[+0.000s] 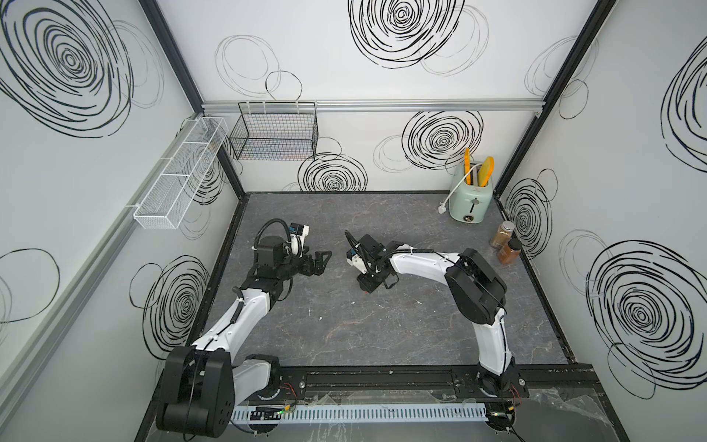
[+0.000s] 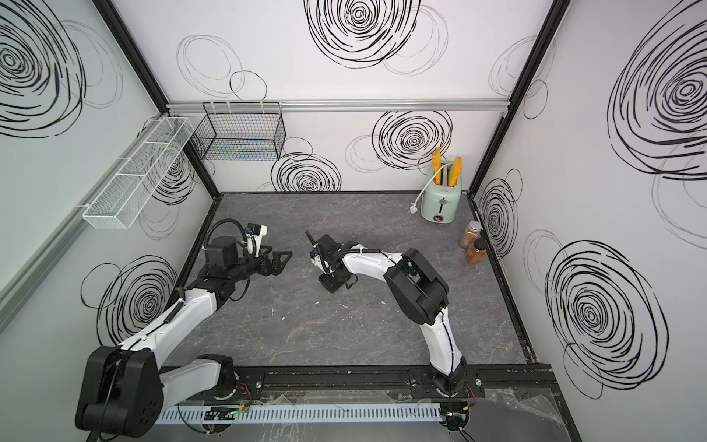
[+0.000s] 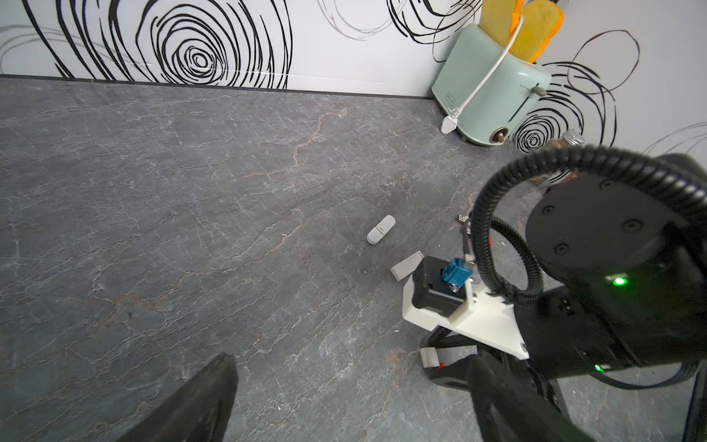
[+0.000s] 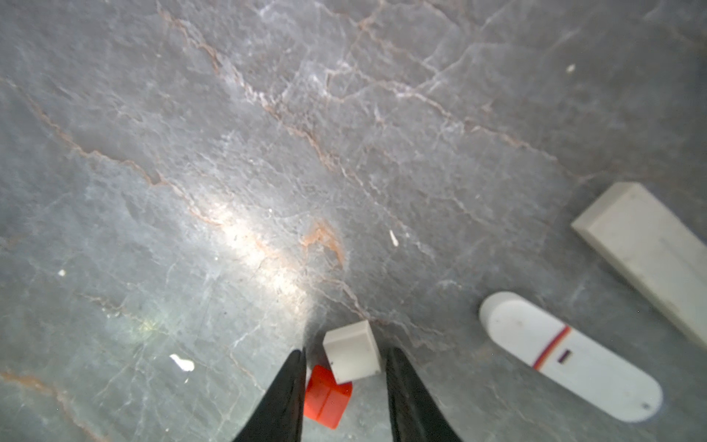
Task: Close the usb drive cover
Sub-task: Pick up the cover from the center of the board.
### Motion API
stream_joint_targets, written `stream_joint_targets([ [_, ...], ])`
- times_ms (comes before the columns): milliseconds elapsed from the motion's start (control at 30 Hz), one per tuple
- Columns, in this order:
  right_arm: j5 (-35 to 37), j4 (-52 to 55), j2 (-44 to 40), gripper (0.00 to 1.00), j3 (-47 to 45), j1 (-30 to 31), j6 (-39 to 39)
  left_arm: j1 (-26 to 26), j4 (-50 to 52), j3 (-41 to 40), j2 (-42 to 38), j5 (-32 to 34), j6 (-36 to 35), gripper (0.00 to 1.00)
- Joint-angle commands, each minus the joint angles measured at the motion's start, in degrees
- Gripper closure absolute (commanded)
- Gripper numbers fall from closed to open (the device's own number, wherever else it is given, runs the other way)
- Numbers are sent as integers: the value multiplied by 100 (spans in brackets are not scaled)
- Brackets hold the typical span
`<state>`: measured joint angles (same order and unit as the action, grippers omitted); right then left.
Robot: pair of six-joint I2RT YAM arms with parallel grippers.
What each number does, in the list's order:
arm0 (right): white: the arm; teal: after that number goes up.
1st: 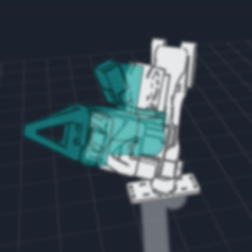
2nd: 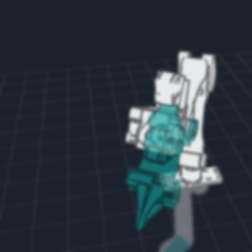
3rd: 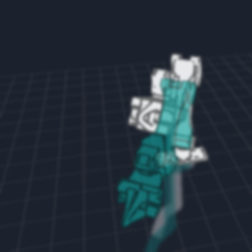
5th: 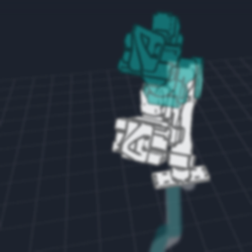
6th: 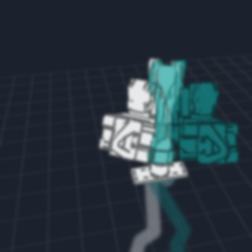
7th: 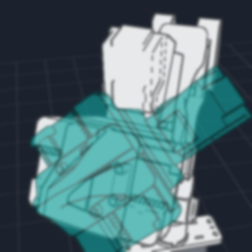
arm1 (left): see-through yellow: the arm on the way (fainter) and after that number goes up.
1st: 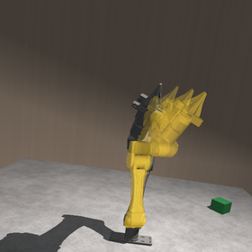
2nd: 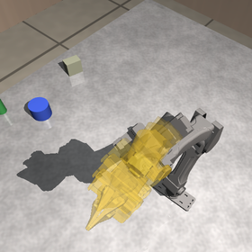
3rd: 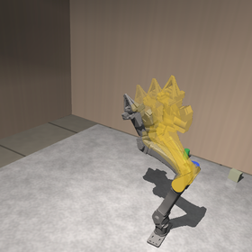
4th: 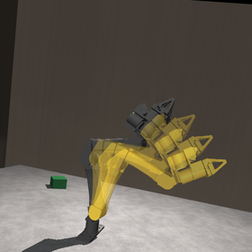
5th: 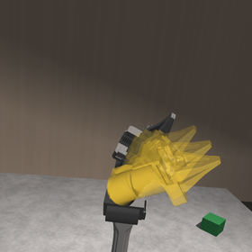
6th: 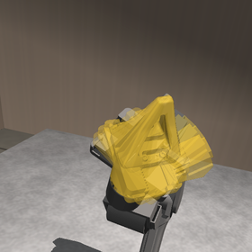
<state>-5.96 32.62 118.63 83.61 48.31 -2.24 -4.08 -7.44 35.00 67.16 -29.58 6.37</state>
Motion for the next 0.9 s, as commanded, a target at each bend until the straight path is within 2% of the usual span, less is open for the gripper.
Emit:
stream_joint_targets([
  [0,86,320,228,61,223,29,-31,-5,-223,-46,-57,-48,-130,2],
  [200,117,411,336,62,396,29,-22,-4,-231,-46,-60,-48,-130,2],
  [367,120,469,321,69,412,29,-13,-5,-236,-55,-67,-48,-127,2],
  [500,149,516,290,69,390,29,-4,-5,-233,-55,-70,-48,-128,2],
  [867,230,481,71,62,44,64,33,-1,-231,-47,-41,-57,-115,2],
])
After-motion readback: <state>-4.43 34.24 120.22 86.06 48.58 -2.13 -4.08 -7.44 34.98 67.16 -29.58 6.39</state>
